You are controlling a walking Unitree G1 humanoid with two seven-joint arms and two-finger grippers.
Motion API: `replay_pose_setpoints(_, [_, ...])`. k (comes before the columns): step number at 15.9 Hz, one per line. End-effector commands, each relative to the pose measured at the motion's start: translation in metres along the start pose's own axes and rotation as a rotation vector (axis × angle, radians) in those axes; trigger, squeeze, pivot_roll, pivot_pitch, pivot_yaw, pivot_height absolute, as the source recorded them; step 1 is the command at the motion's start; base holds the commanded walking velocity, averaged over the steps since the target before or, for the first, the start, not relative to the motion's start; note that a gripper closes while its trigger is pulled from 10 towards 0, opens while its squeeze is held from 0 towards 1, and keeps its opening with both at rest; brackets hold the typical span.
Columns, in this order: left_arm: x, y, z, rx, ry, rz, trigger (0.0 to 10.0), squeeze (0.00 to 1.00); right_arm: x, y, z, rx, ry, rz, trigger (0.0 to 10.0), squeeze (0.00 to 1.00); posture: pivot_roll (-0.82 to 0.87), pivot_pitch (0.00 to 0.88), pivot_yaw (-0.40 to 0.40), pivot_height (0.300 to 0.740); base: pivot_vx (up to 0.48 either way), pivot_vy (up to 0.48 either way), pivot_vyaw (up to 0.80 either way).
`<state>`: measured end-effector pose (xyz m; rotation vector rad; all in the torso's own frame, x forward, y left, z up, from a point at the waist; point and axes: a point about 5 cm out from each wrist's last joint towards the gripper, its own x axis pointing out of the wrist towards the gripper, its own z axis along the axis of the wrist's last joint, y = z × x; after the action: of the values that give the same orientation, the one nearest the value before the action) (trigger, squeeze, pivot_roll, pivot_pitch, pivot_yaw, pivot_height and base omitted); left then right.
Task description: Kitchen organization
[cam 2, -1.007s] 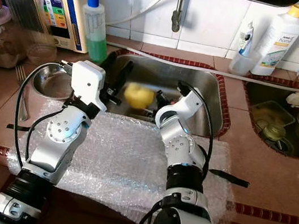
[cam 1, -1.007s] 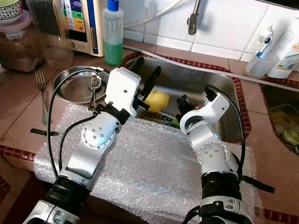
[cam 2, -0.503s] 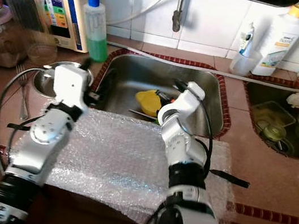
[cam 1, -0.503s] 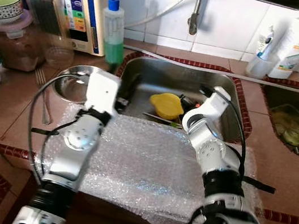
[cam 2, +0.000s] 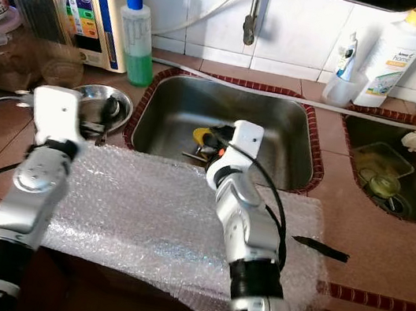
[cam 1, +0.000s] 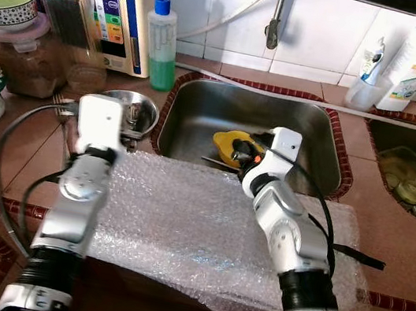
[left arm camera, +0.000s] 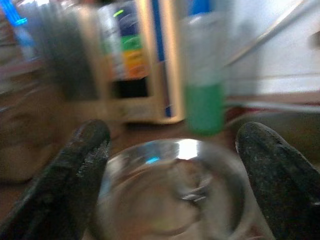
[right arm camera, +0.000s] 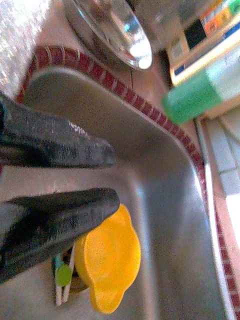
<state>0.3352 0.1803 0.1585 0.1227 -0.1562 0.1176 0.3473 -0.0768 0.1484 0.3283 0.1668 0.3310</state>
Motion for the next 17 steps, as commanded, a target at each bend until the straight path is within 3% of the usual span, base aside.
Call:
replay_pose_setpoints(1, [0.003, 0.009, -0.001, 0.02, 0.025, 0.051, 10.0, 1.0, -0.003, 0.004, 0.003, -0.015, -0.009, 0.025, 10.0, 1.0, 0.02, 0.049, 0.031, 0.74, 0.0, 0.0, 0.0])
replay_pose_setpoints(2, [0.004, 0.024, -0.008, 0.039, 0.075, 0.142, 10.0, 1.0, -0.009, 0.003, 0.002, -0.031, -0.012, 0.047, 10.0, 1.0, 0.02, 0.048, 0.034, 0.74, 0.0, 0.0, 0.0])
replay_pose_setpoints(4, [0.006, 0.04, -0.014, 0.04, 0.127, 0.225, 10.0, 1.0, -0.018, 0.004, 0.002, -0.021, -0.016, 0.097, 10.0, 1.0, 0.02, 0.049, 0.037, 0.74, 0.0, 0.0, 0.0])
replay_pose_setpoints(9, [0.011, 0.056, -0.026, 0.048, 0.242, 0.297, 10.0, 1.0, -0.038, 0.017, -0.005, -0.077, 0.022, 0.26, 10.0, 1.0, 0.01, 0.052, 0.045, 0.74, 0.0, 0.0, 0.0])
replay_pose_setpoints(10, [0.013, 0.059, -0.027, 0.046, 0.266, 0.316, 10.0, 0.0, -0.041, 0.019, -0.006, -0.092, 0.026, 0.276, 10.0, 1.0, 0.0, 0.052, 0.048, 0.74, 0.0, 0.0, 0.0])
replay_pose_setpoints(16, [0.017, 0.068, -0.033, 0.025, 0.343, 0.347, 10.0, 0.0, -0.049, 0.021, -0.006, -0.13, 0.034, 0.296, 10.0, 1.0, -0.01, 0.054, 0.061, 0.74, 0.0, 0.0, 0.0])
replay_pose_setpoints(17, [0.019, 0.064, -0.04, -0.004, 0.407, 0.311, 10.0, 0.0, -0.051, 0.023, -0.006, -0.135, 0.037, 0.307, 10.0, 1.0, -0.01, 0.055, 0.06, 0.74, 0.0, 0.0, 0.0])
